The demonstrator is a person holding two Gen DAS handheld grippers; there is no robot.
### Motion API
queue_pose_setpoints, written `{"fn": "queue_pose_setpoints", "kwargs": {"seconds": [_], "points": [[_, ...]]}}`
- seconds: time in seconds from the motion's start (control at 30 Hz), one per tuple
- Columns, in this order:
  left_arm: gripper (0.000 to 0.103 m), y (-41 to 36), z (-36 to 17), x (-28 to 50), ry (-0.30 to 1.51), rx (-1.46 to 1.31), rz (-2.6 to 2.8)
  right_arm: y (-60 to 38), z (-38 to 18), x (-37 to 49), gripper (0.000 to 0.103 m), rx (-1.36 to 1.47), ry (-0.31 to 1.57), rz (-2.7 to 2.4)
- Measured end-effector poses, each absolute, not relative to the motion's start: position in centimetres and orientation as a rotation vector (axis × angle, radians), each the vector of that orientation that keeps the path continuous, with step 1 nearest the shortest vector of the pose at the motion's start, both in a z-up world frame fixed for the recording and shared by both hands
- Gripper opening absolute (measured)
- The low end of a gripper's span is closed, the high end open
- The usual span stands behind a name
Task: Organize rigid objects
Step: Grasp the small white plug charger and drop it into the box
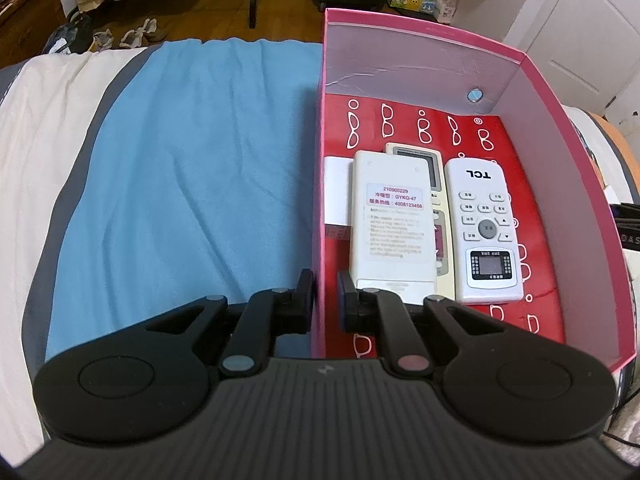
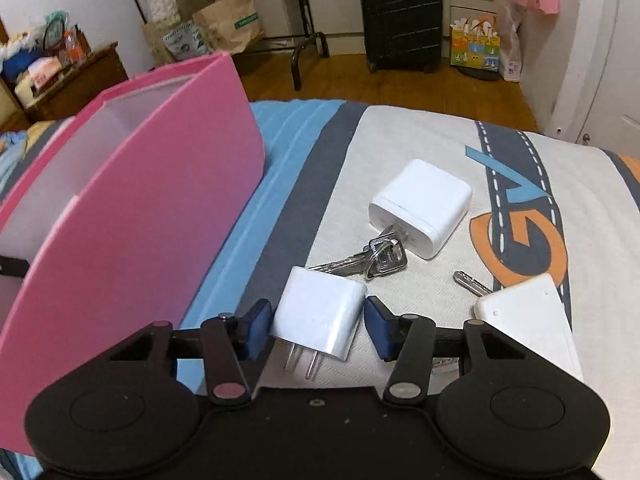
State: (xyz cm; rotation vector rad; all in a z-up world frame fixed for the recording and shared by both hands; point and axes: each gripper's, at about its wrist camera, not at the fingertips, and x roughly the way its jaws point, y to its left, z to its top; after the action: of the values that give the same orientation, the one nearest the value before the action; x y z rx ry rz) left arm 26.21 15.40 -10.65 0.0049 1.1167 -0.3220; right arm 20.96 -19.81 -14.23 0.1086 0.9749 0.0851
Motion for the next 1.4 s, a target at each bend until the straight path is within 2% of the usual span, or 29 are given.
{"fn": "queue_pose_setpoints", "kwargs": {"seconds": [0.2, 0.4, 0.6, 0.8, 0.9, 1.2, 1.27, 1.4], "points": [[0.01, 15.5, -10.6, 26.1, 1.113, -0.001, -0.317, -20.1, -10.2, 18.1, 0.056, 0.185, 0.856, 0.151], [0.01, 15.6, -10.5, 26.1, 1.112, -0.012, -0.307, -16.1, -3.1, 15.6, 0.056, 0.128, 0.699, 0.38], [0.01, 15.7, -10.3, 26.1, 1.102, -0.027, -0.308, -7.3, -1.2, 18.2, 0.056, -0.008, 0.897, 0.599], [0.01, 16.1, -10.2, 26.0, 1.098, -0.05, -0.306, -2.0, -5.8, 22.6, 0.056, -0.075, 1.225, 0.588], [0.01, 16.3, -10.2, 26.0, 1.095, -0.06, -0.309, -1.2, -7.9, 23.7, 0.056, -0.105, 1.324, 0.541], [0.01, 16.5, -10.2, 25.8, 1.087, -0.065, -0.316, 0.0, -10.0, 23.6, 0.057, -0.253, 1.412, 0.454], [0.01, 16.5, -10.1, 25.8, 1.088, -0.067, -0.315, 0.0, -9.5, 23.5, 0.067, -0.27, 1.389, 0.432], [0.01, 16.5, -9.9, 25.5, 1.083, -0.072, -0.315, -1.9, -7.1, 22.9, 0.07, -0.207, 1.285, 0.428]]}}
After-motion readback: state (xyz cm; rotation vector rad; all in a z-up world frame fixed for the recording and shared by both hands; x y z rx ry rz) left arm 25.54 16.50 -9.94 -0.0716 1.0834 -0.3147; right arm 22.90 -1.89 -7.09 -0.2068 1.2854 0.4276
